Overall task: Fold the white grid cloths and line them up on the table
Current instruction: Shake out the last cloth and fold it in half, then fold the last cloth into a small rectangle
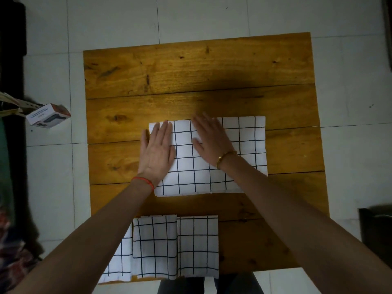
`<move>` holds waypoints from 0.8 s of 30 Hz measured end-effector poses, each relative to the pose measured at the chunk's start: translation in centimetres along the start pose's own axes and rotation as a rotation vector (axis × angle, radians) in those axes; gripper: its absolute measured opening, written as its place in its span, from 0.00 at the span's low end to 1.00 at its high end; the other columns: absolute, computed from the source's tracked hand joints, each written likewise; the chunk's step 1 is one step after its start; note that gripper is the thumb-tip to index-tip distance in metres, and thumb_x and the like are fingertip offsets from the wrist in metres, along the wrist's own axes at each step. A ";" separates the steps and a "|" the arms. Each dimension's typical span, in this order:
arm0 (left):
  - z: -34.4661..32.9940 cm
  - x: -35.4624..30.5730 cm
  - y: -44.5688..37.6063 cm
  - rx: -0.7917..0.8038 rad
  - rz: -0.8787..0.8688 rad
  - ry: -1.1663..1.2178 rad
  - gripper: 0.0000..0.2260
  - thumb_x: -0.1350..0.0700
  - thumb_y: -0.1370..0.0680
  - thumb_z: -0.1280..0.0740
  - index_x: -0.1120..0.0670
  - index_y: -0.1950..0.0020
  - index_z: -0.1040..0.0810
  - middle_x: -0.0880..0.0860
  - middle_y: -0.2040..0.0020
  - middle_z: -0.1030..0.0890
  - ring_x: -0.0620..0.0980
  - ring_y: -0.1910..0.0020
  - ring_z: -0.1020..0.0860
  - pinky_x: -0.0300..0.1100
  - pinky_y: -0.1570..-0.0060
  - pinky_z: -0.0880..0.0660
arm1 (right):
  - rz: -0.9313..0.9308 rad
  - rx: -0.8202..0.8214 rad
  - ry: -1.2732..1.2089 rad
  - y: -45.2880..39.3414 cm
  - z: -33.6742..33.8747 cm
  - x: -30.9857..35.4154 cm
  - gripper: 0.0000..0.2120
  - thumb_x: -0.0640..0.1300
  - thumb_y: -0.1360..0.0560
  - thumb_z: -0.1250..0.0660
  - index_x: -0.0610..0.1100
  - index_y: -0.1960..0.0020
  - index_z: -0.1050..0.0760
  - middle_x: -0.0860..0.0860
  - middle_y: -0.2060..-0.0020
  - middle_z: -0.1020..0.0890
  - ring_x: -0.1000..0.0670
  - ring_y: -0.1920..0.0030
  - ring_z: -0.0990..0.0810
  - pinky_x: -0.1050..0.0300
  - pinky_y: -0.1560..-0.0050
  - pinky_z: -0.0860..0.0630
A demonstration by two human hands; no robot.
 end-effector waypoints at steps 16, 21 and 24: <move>-2.2 1.4 0.4 0.130 0.078 0.017 0.30 0.47 0.19 0.47 0.54 0.21 0.55 0.54 0.20 0.57 0.54 0.21 0.57 0.60 0.25 0.56 | -0.008 0.098 0.136 -1.1 -3.9 3.8 0.27 0.51 0.18 0.52 0.43 0.23 0.52 0.49 0.23 0.50 0.45 0.23 0.54 0.44 0.24 0.56; -1.9 1.4 0.2 0.147 0.090 -0.008 0.31 0.46 0.19 0.46 0.53 0.21 0.56 0.53 0.20 0.56 0.54 0.22 0.57 0.61 0.25 0.56 | -0.125 0.062 0.189 1.4 -3.0 -1.6 0.27 0.53 0.20 0.58 0.44 0.23 0.55 0.48 0.23 0.51 0.45 0.23 0.56 0.44 0.24 0.56; -1.8 1.3 0.3 0.153 0.081 -0.032 0.31 0.45 0.19 0.46 0.53 0.21 0.57 0.54 0.20 0.56 0.54 0.22 0.56 0.62 0.25 0.55 | -0.265 0.038 0.250 4.0 -1.7 -6.5 0.28 0.54 0.21 0.64 0.44 0.23 0.58 0.48 0.23 0.53 0.45 0.24 0.57 0.42 0.25 0.56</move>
Point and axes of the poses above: each hand's wrist, its own y-axis away from the middle knuckle, its own z-axis out of the back of the hand, x = y × z, the point moved 9 cm from there along -y, towards the middle knuckle
